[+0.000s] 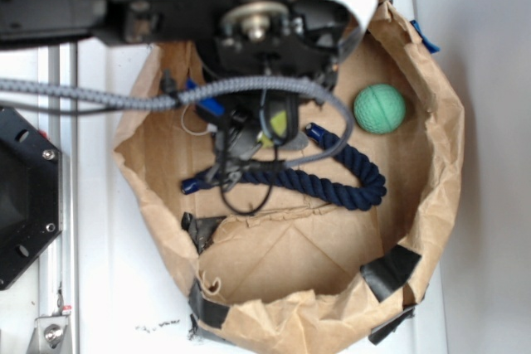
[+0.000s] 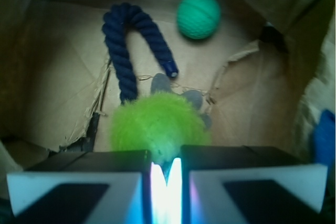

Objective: Grab the green animal.

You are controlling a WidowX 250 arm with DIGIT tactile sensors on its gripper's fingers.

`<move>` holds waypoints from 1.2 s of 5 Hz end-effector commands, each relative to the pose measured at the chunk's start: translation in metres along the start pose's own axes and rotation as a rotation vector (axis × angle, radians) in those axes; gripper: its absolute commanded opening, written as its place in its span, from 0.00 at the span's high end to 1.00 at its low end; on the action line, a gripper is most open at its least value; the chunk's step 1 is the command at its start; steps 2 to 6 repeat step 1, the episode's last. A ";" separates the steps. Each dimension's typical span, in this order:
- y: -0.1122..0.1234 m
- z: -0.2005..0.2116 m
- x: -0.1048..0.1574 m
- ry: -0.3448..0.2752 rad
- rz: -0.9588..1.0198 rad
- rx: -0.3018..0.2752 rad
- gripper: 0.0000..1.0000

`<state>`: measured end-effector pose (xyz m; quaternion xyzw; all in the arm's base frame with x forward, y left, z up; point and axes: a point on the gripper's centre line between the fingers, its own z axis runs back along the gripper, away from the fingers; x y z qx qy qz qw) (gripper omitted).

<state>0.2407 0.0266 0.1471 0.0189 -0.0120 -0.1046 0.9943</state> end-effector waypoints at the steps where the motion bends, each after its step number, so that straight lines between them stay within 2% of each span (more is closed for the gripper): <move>1: -0.008 0.024 0.003 -0.088 0.065 0.028 1.00; 6: -0.008 0.024 0.003 -0.088 0.065 0.028 1.00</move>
